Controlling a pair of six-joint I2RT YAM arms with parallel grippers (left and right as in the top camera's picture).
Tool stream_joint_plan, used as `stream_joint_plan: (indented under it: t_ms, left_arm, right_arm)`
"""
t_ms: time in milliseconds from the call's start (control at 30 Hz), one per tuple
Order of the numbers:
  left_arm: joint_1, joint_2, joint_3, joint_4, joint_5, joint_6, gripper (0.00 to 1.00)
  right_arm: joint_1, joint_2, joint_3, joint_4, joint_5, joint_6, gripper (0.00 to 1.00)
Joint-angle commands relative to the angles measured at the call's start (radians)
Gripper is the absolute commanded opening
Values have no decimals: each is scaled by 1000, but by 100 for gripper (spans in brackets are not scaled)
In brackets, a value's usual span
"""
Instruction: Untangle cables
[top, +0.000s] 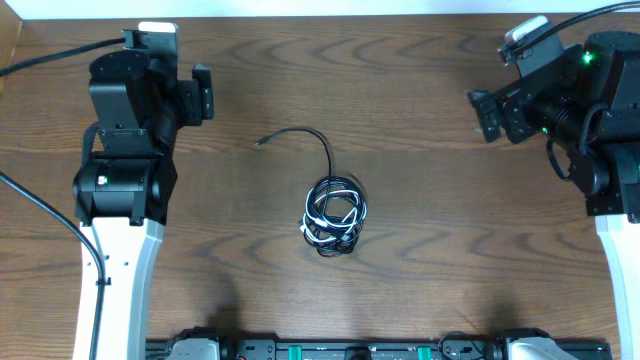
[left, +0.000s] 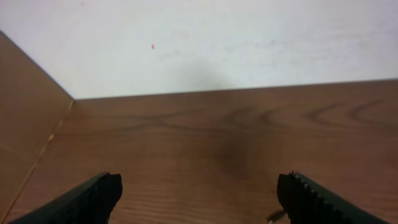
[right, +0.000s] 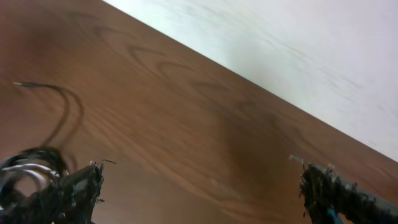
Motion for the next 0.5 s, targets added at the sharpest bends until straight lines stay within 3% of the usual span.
stream_joint_plan:
  t_ms: [0, 367, 467]
  left_arm:
    - [-2, -9, 19, 6, 35, -1, 98]
    - [-2, -9, 19, 1, 34, -1, 99]
    - [-2, -7, 19, -21, 26, -1, 85]
  right_arm:
    - [2, -5, 11, 8, -79, 15, 99]
    - [2, -4, 11, 116, -66, -8, 99]
    - [2, -4, 11, 110, -11, -7, 84]
